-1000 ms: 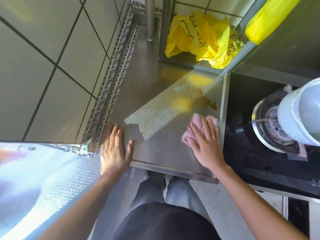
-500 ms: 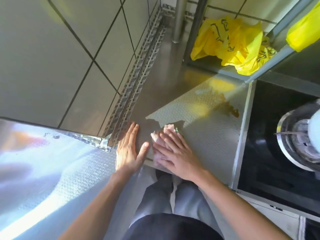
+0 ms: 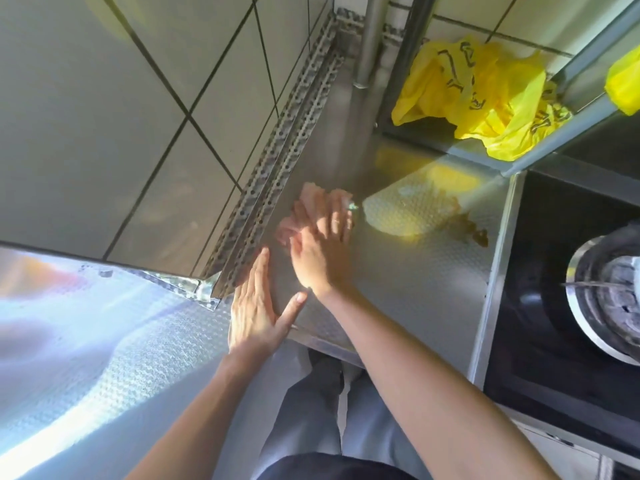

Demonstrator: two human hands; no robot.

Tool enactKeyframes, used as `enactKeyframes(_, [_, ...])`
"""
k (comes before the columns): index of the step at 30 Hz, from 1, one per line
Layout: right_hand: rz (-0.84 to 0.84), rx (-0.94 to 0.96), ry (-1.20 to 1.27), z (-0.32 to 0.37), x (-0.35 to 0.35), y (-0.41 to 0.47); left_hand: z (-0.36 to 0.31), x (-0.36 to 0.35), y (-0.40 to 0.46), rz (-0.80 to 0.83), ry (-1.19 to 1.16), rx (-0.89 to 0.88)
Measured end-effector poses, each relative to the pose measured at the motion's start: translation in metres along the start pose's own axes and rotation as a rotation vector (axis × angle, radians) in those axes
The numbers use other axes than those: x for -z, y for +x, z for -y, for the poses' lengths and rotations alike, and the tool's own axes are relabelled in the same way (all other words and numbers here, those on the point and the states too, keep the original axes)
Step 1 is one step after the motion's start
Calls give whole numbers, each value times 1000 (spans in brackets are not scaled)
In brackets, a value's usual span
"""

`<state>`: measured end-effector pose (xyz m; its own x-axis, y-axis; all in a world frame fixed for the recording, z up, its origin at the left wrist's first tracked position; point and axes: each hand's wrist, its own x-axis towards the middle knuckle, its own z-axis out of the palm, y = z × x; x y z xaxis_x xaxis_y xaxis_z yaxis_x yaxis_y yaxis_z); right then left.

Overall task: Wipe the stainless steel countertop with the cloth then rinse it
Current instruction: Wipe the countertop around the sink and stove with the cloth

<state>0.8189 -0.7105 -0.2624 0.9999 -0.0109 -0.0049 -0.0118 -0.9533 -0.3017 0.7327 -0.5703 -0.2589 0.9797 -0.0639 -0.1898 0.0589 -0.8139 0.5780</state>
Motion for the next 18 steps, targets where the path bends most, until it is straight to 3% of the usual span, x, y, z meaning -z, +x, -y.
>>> enactKeyframes(5, [-33,335,-11,-9,-22,-34,0,-2,3,-15,-16,30])
enactKeyframes(8, [94,552,-38,-54,-16,-64,7,-6,0,-32,23,6])
enactKeyframes(11, [213,633,-157,-110,7,-79,11,-12,4,-69,81,13])
enactKeyframes(14, [229,568,-233,-160,35,-77,13,-23,10,-133,183,-13])
enactKeyframes(18, [124,117,-159,-139,41,-44,19,-27,12,-152,232,-60])
